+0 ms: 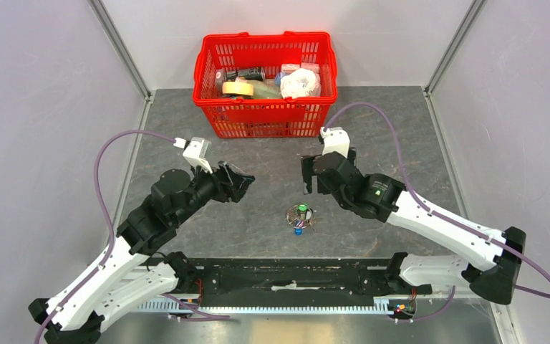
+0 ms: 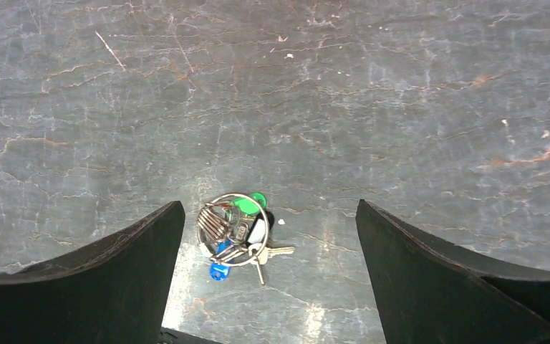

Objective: Put the keys on the keyring

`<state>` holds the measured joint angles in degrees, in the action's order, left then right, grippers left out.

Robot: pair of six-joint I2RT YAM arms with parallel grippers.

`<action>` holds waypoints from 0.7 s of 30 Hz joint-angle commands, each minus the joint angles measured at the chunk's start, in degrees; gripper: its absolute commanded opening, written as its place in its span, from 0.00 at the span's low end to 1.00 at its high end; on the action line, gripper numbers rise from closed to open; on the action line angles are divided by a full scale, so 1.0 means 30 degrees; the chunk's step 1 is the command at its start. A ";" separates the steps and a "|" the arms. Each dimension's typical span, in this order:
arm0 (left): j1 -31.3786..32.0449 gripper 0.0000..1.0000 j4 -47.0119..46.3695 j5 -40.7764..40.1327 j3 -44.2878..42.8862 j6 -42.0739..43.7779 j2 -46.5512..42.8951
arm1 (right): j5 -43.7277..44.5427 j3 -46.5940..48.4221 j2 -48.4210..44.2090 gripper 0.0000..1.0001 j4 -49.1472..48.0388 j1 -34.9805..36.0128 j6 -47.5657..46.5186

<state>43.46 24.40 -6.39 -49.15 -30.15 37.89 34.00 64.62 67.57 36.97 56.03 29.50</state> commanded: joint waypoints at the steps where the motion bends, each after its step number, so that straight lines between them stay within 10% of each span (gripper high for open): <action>1: -0.0044 0.79 0.0362 -0.1117 -0.0757 0.1364 0.0101 | 0.1119 0.0815 -0.1509 0.97 0.0404 -0.0044 -0.0869; 21: -0.0044 0.86 0.1154 -0.1872 -0.2462 0.3070 -0.0101 | 0.1479 0.2298 -0.2850 0.99 0.0567 -0.0052 -0.2496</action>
<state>43.46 27.79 -11.44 -53.91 -24.25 38.24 37.56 68.03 60.03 39.16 56.03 24.16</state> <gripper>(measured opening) 0.856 0.993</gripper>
